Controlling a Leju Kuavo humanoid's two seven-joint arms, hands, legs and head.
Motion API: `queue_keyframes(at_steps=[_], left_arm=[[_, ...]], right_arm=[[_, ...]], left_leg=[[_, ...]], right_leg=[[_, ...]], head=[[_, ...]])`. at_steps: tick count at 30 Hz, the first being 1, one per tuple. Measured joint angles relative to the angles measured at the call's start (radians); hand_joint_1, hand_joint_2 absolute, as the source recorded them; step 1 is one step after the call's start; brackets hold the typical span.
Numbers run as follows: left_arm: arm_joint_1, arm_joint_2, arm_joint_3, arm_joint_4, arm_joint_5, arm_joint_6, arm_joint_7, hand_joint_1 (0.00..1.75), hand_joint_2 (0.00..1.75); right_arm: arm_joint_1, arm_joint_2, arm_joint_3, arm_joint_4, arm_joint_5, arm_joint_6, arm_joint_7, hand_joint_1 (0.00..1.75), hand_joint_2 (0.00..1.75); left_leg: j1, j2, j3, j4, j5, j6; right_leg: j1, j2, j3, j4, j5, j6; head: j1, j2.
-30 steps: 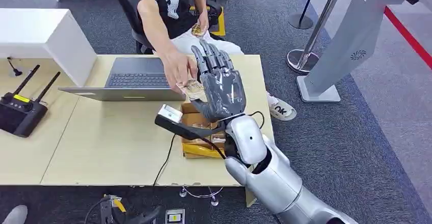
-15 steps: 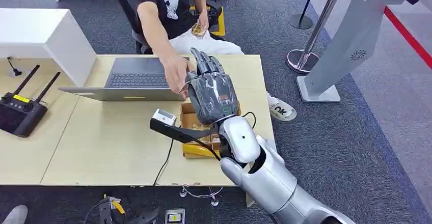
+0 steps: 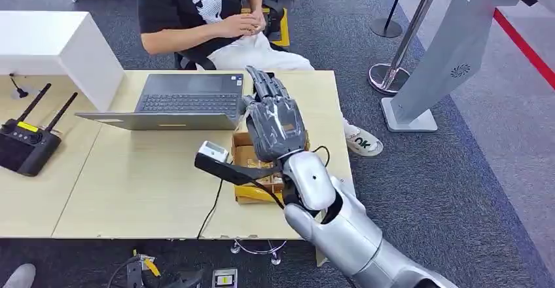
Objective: Pass the card to the sensor for recognition and then transmit it.
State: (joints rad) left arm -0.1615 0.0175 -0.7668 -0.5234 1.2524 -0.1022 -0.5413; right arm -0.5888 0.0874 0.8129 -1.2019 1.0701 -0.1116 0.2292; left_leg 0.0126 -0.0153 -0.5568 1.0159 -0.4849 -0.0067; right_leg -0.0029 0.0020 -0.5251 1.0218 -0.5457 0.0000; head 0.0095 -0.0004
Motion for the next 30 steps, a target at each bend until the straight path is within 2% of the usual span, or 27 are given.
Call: queue_keyframes(at_steps=[2,5,8,10,15,19,22,30], left_arm=[[0.000,0.000,0.000,0.000,-0.003,0.000,0.000,0.00,1.75],[0.002,0.000,0.000,0.002,-0.005,-0.001,-0.003,0.00,1.75],[0.008,0.003,0.000,0.003,-0.006,-0.001,-0.014,0.00,1.75],[0.015,0.005,0.000,0.003,-0.007,0.000,-0.024,0.00,1.75],[0.036,0.014,0.000,0.003,-0.007,-0.001,-0.046,0.00,1.75],[0.048,0.018,0.000,0.003,-0.003,-0.003,-0.061,0.00,1.75],[0.055,0.019,0.000,0.003,0.001,-0.003,-0.076,0.00,1.75],[0.078,0.023,0.003,0.003,0.021,0.000,-0.103,0.00,1.75]], right_arm=[[0.014,-0.008,-0.001,-0.018,-0.012,-0.023,0.003,1.75,1.75],[0.060,-0.027,-0.018,-0.075,-0.052,-0.096,-0.001,1.75,1.75],[0.129,-0.055,-0.047,-0.151,-0.123,-0.218,-0.026,1.75,1.75],[0.205,-0.081,-0.091,-0.222,-0.180,-0.306,-0.053,1.75,1.75],[0.421,-0.144,-0.205,-0.350,-0.281,-0.437,-0.111,1.75,1.75],[0.523,-0.173,-0.277,-0.404,-0.339,-0.476,-0.139,1.75,1.75],[0.575,-0.190,-0.316,-0.425,-0.372,-0.479,-0.145,1.75,1.75],[0.609,-0.224,-0.351,-0.404,-0.486,-0.494,-0.138,1.75,1.75]], left_leg=[[0.000,0.000,0.000,0.000,0.000,0.000],[0.000,0.000,0.000,0.000,0.000,0.000],[0.000,0.000,0.000,0.000,0.000,0.000],[0.000,0.000,0.000,0.000,-0.001,0.000],[0.000,0.001,0.000,0.000,-0.001,0.000],[0.000,0.002,0.000,0.000,-0.001,0.000],[0.000,0.002,0.000,0.000,-0.001,0.000],[0.000,0.002,0.000,0.000,-0.001,0.000]], right_leg=[[0.000,0.000,0.000,0.000,0.000,0.000],[0.000,0.000,0.000,0.000,0.000,0.000],[0.000,0.000,-0.001,-0.001,0.000,0.000],[0.000,0.000,0.000,-0.001,0.000,0.000],[0.000,0.000,-0.001,-0.001,0.000,0.000],[0.000,0.002,-0.001,-0.001,0.000,0.000],[0.000,0.001,0.000,-0.001,0.000,0.000],[0.000,0.002,0.000,-0.001,0.000,0.000]], head=[[0.000,0.000],[0.000,0.000],[0.000,0.000],[0.000,0.000],[0.000,0.000],[0.000,0.000],[0.000,0.000],[0.000,0.000]])
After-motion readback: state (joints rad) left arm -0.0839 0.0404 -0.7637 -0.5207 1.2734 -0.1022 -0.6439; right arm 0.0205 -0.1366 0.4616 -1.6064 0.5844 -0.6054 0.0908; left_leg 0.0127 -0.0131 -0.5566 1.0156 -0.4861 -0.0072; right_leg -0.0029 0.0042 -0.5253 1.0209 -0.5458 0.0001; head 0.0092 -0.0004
